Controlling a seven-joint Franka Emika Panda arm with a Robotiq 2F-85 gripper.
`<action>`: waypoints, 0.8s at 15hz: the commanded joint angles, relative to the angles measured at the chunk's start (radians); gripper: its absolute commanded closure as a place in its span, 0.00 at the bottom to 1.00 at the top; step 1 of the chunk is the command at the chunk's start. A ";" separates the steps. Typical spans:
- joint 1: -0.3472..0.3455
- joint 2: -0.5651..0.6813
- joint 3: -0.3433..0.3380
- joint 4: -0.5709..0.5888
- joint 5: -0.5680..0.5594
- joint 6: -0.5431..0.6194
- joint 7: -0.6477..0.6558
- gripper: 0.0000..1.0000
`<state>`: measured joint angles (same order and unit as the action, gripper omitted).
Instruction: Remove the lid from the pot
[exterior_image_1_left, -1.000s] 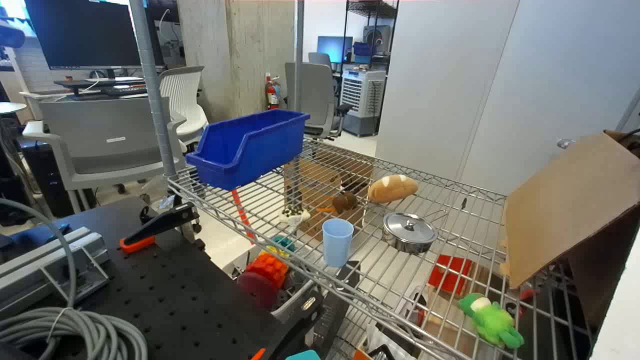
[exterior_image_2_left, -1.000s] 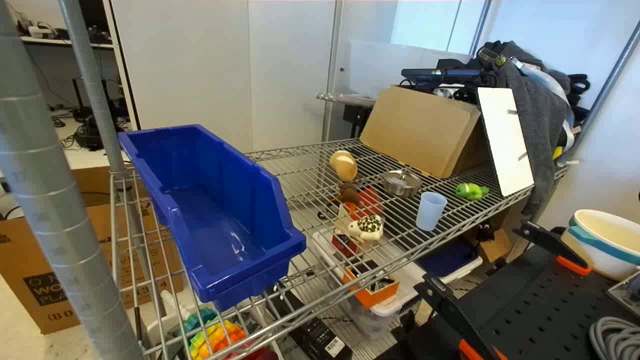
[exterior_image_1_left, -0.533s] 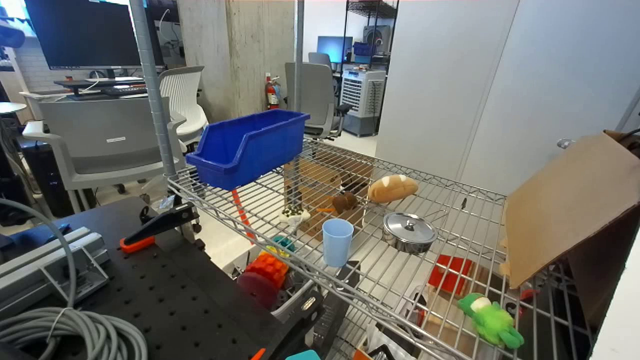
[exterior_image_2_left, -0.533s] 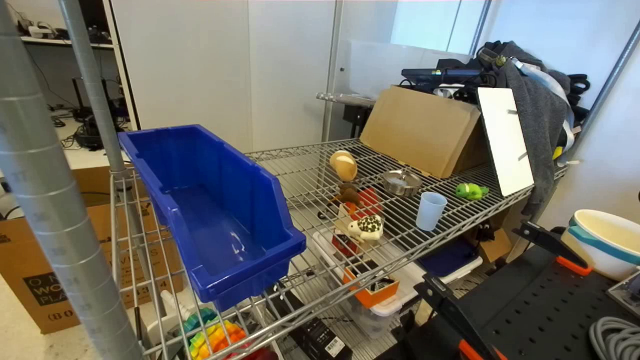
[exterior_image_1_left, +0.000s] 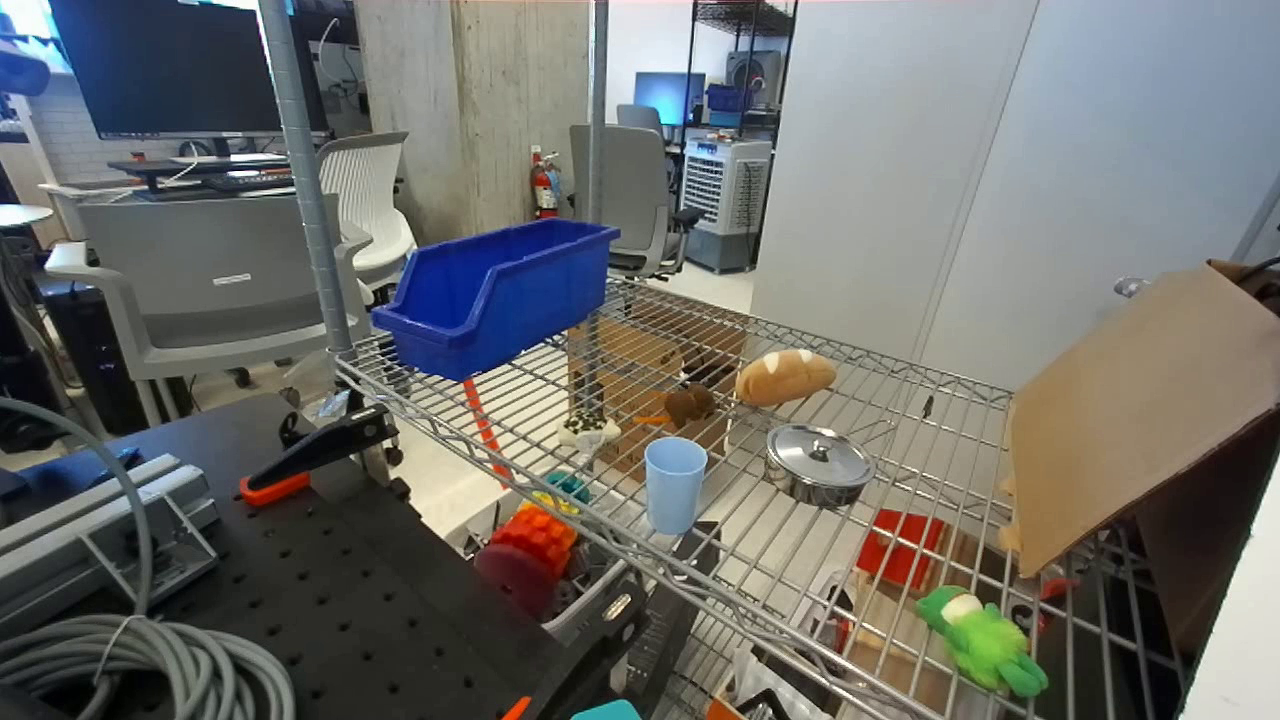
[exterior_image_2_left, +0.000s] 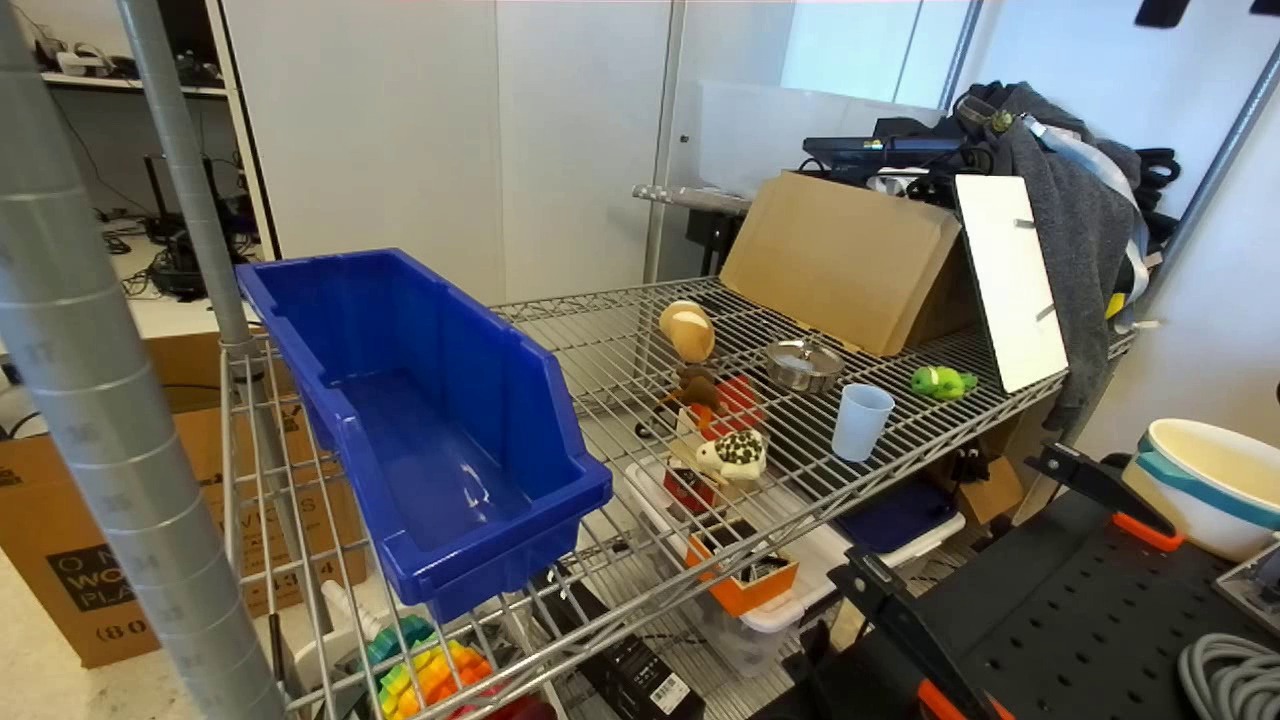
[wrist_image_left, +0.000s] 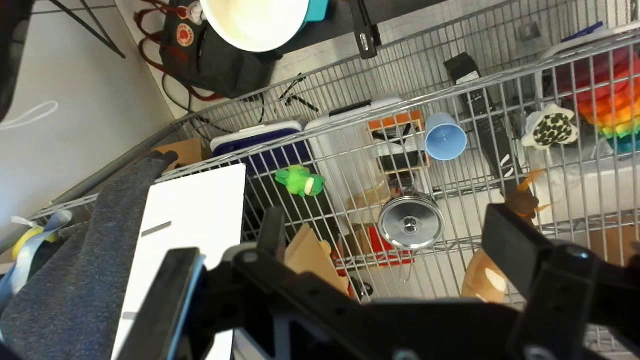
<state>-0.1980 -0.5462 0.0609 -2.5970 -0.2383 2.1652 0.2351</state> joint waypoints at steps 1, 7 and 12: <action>0.015 0.260 -0.052 0.155 0.057 0.034 0.007 0.00; 0.035 0.653 -0.097 0.433 0.158 0.122 0.064 0.00; 0.089 0.982 -0.125 0.714 0.180 0.090 0.157 0.00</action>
<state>-0.1566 0.2433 -0.0350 -2.0740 -0.0938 2.2955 0.3534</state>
